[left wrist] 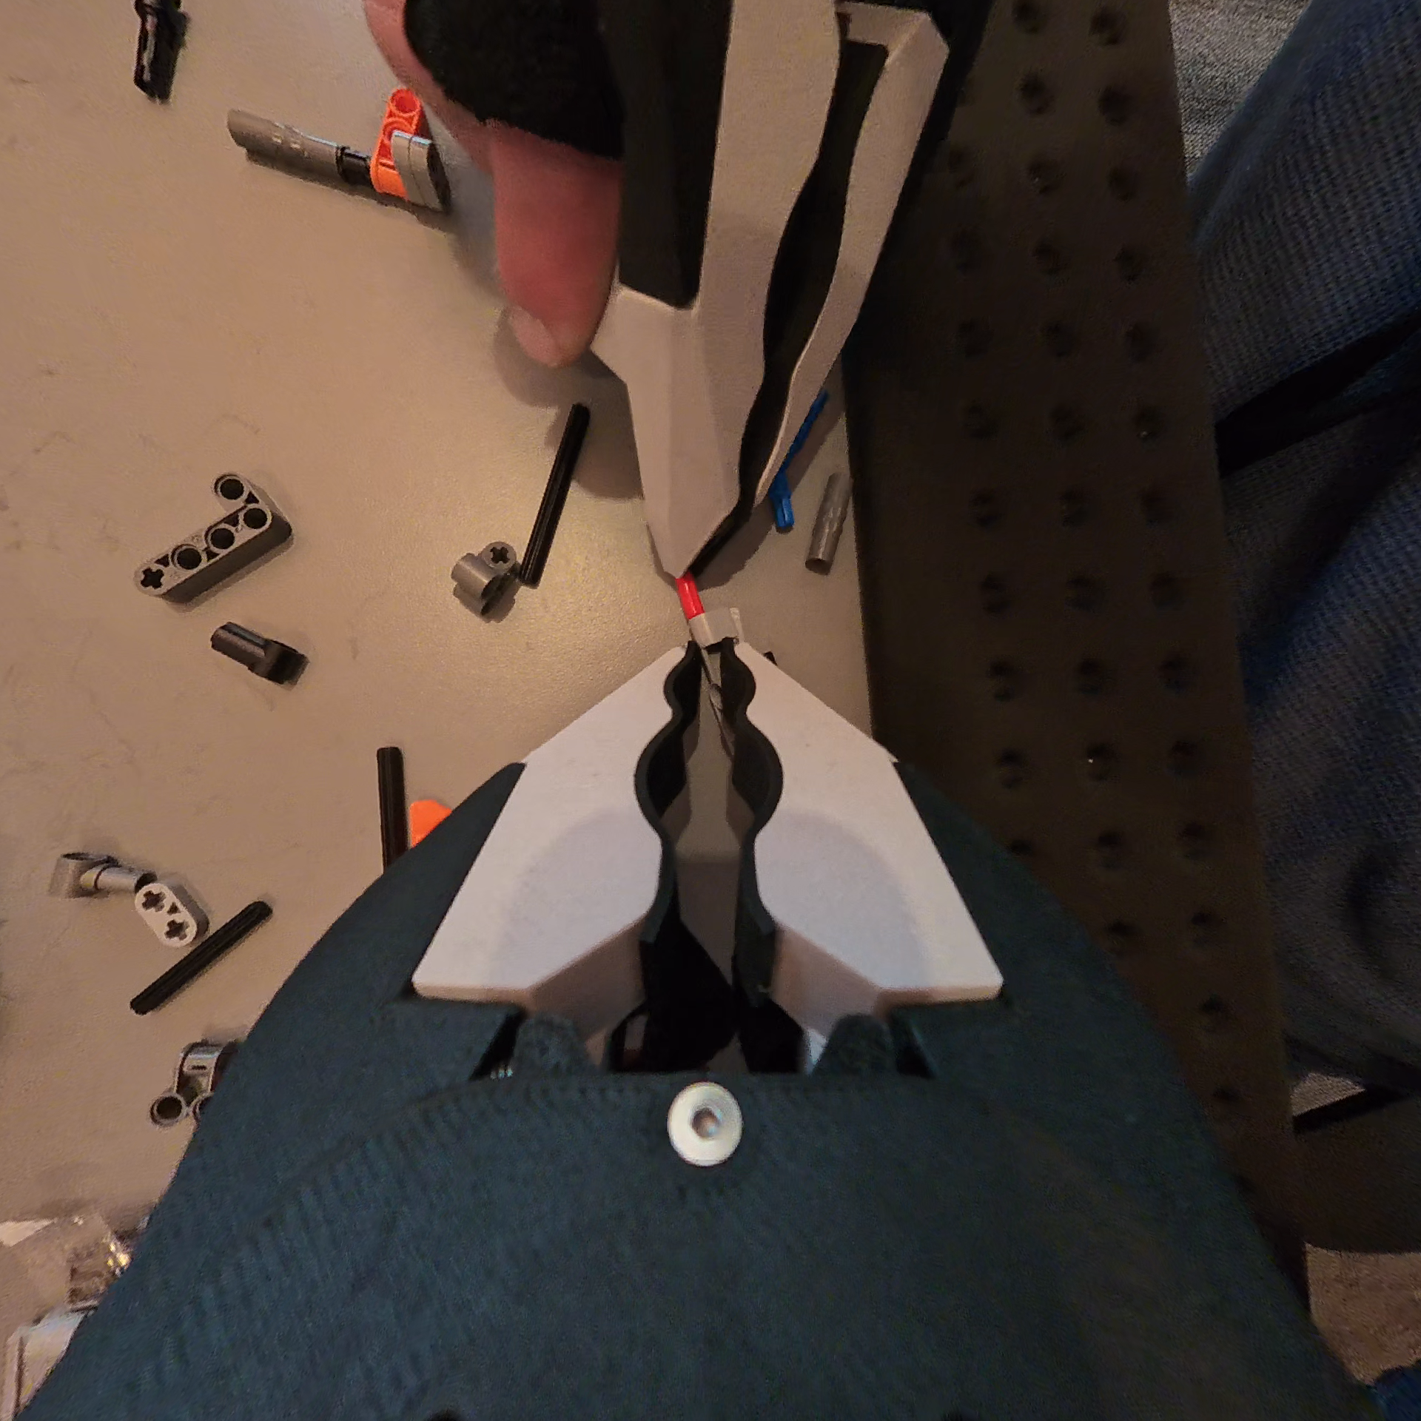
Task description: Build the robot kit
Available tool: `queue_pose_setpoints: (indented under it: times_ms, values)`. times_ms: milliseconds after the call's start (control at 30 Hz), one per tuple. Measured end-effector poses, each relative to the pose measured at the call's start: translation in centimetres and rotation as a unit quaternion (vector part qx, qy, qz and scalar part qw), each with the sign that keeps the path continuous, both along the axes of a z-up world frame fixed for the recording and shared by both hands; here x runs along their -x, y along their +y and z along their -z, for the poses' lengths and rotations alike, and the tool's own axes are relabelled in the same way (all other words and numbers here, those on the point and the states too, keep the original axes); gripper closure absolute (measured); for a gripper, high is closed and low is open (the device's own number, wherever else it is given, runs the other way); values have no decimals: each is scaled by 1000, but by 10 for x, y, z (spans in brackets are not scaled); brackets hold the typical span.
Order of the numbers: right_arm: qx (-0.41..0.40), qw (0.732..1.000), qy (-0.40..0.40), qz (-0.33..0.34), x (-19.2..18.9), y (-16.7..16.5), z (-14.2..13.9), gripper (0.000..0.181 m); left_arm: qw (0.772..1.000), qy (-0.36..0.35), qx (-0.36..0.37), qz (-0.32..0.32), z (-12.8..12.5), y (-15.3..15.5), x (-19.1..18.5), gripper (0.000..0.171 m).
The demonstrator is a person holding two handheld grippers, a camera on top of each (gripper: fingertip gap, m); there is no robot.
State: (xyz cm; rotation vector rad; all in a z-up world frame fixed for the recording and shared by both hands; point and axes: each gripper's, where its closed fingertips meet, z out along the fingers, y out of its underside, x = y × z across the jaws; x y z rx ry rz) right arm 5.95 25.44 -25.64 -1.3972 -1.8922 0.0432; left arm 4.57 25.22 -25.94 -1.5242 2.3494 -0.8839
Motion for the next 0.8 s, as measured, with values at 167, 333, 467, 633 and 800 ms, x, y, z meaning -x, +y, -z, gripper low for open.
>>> queue_pose_setpoints:
  times_ms: [167, 333, 467, 633, 800]
  values:
    - [-1, 1000, 7, 2, 0, -1, -1, 181, 1000, -1, 6, -6, 0, 0, 0, 167]
    - [-31, 1000, 1, -2, 0, 0, -1, 181, 1000, -4, 17, -10, 0, 0, 0, 167]
    - [-7, 1000, 13, 10, 0, 0, -1, 181, 1000, -7, 13, -13, 0, 0, -1, 167]
    - [61, 997, 45, 26, -1, 1, -4, 181, 999, -5, -50, -9, 0, 1, -1, 167]
    - [100, 993, 58, 26, -1, -2, -4, 181, 994, -3, -111, -5, 0, 1, -1, 167]
